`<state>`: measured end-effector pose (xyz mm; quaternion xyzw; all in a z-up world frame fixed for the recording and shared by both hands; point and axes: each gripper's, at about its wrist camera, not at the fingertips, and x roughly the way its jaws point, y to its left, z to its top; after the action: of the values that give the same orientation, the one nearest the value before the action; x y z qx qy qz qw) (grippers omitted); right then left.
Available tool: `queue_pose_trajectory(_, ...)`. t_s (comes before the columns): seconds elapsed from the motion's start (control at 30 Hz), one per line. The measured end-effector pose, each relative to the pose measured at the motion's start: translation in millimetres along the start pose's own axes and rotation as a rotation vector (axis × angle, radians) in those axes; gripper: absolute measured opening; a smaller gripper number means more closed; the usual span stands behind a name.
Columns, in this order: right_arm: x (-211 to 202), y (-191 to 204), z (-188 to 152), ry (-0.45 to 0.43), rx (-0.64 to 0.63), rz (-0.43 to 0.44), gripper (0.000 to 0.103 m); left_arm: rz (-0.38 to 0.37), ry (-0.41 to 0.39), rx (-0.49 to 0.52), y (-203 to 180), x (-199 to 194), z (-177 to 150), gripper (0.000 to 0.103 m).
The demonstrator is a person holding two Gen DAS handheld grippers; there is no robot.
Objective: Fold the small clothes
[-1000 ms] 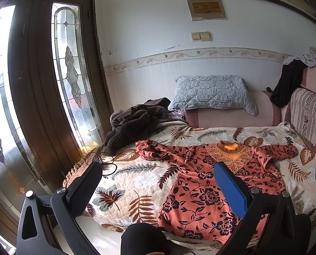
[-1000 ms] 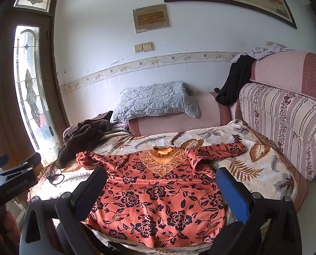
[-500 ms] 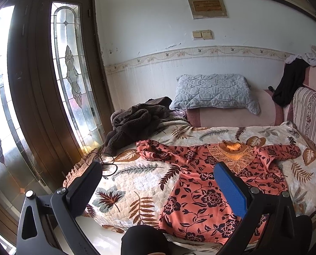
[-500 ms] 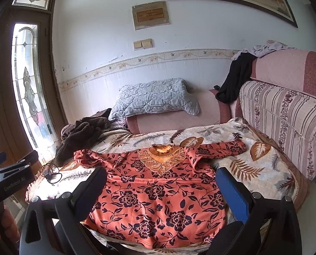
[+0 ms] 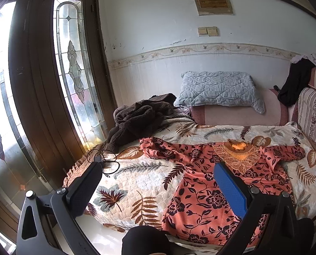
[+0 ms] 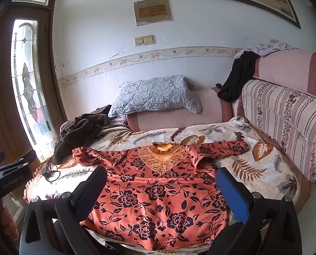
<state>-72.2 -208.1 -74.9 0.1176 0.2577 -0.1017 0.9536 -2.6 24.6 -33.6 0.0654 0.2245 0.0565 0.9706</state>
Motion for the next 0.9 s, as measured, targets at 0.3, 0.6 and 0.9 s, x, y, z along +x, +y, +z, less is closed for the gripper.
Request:
queue_pose_trajectory(0.3,5.9,2.4,0.4,-0.031,-0.015,0.011,0.103,0.006,0.01,-0.008,4.3,7.3,0.7,0.103)
queue_pose_trajectory(0.6,14.6,3.2,-1.5,-0.027,-0.047,-0.01,0.103,0.005,0.02,-0.009,6.3,15.6,-1.2,0.103)
queue_pose_trajectory(0.9,27.1,3.8,0.8,-0.015,0.029,0.041,0.103,0.01,0.037,-0.006,2.3,29.0,-3.8,0.103)
